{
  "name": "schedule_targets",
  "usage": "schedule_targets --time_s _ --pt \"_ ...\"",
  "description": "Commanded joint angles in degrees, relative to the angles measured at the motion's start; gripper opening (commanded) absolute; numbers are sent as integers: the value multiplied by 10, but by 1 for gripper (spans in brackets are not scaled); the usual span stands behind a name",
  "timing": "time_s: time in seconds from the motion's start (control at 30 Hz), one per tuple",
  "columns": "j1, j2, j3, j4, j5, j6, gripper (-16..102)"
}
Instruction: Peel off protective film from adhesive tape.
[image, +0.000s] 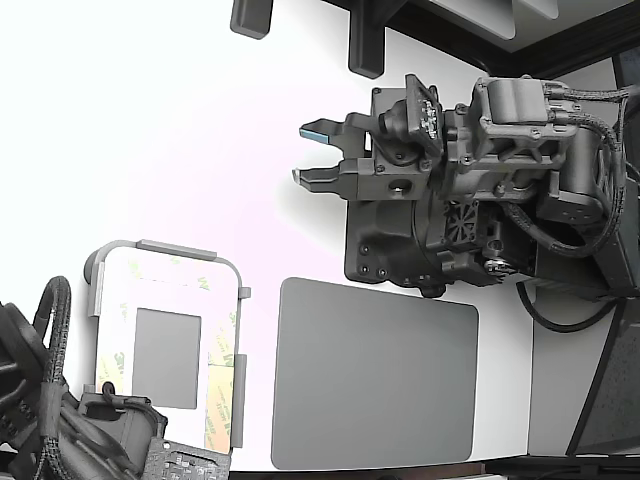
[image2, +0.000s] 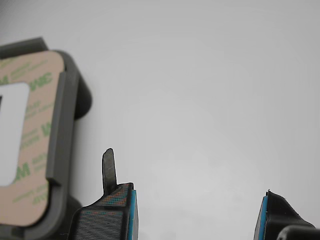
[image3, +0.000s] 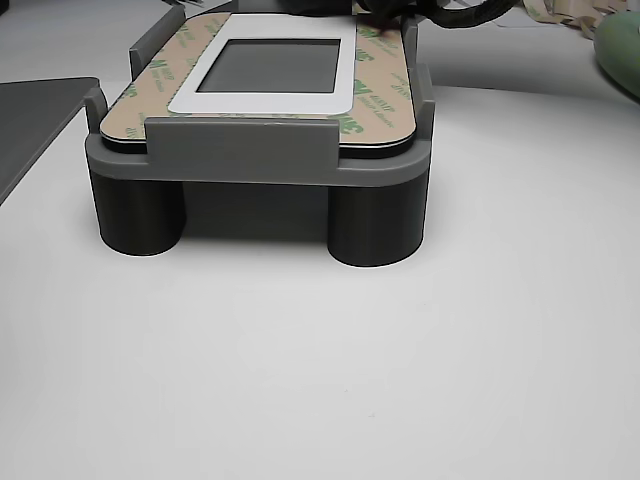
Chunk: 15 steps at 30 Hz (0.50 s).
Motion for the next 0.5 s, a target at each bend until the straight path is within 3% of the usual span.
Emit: schedule_targets --time_s 0.0,0.27,0.47 --pt "76 11 8 24 83 -895 -12" --pt "76 13 8 7 78 -868 -12" --pt "76 -13 8 -70 60 -860 -12"
